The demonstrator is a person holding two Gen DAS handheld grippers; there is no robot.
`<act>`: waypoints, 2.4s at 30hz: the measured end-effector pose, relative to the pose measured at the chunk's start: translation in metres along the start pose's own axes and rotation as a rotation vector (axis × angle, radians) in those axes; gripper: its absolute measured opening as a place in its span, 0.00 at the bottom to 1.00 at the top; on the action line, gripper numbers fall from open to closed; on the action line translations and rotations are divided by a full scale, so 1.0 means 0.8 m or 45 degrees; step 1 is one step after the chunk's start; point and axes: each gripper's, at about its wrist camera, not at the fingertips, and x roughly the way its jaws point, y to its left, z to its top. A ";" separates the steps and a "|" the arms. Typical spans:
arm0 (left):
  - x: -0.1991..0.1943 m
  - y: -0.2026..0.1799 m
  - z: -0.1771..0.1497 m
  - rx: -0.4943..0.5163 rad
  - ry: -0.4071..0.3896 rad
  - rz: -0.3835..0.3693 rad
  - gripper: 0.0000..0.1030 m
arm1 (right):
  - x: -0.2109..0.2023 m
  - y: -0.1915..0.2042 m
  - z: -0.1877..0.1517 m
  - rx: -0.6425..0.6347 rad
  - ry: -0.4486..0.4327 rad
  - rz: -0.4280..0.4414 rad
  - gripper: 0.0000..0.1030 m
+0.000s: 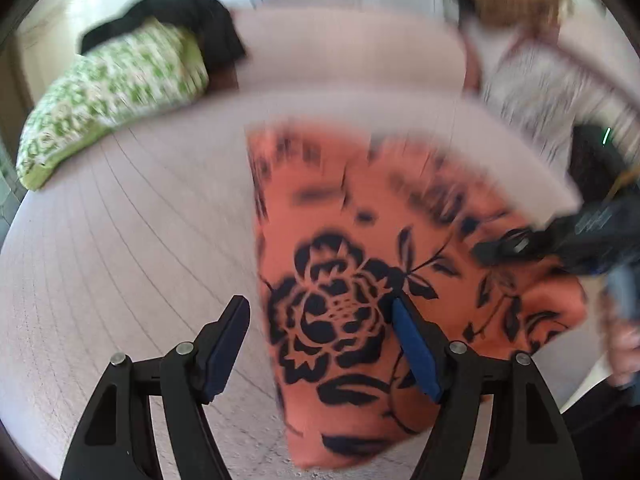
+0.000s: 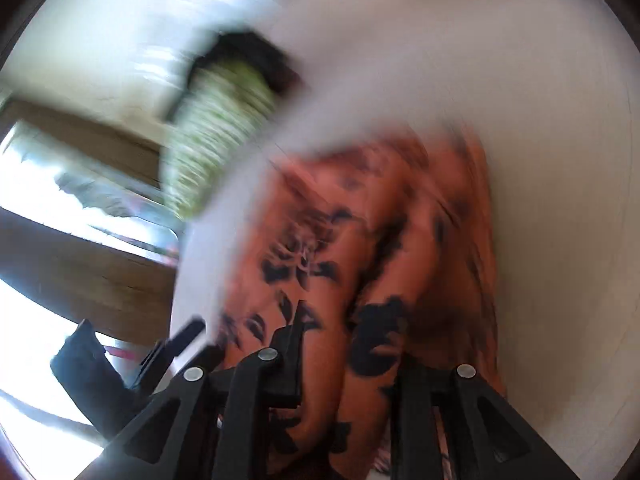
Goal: Fold small clothes
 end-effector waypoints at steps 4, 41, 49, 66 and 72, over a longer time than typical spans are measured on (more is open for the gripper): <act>-0.001 -0.008 -0.007 0.002 -0.028 0.024 0.73 | -0.034 -0.021 0.009 0.026 -0.032 0.065 0.24; -0.023 0.019 -0.043 -0.017 -0.026 0.070 0.74 | -0.001 0.022 -0.082 -0.063 -0.075 -0.202 0.23; -0.039 0.054 -0.030 -0.068 -0.228 0.020 0.74 | -0.020 0.097 -0.071 -0.203 -0.209 -0.192 0.27; 0.002 0.071 -0.033 -0.151 -0.125 -0.097 0.93 | 0.182 0.119 0.139 -0.117 -0.069 -0.428 0.25; 0.008 0.077 -0.035 -0.219 -0.085 -0.109 1.00 | 0.134 0.136 0.122 -0.169 -0.132 -0.395 0.26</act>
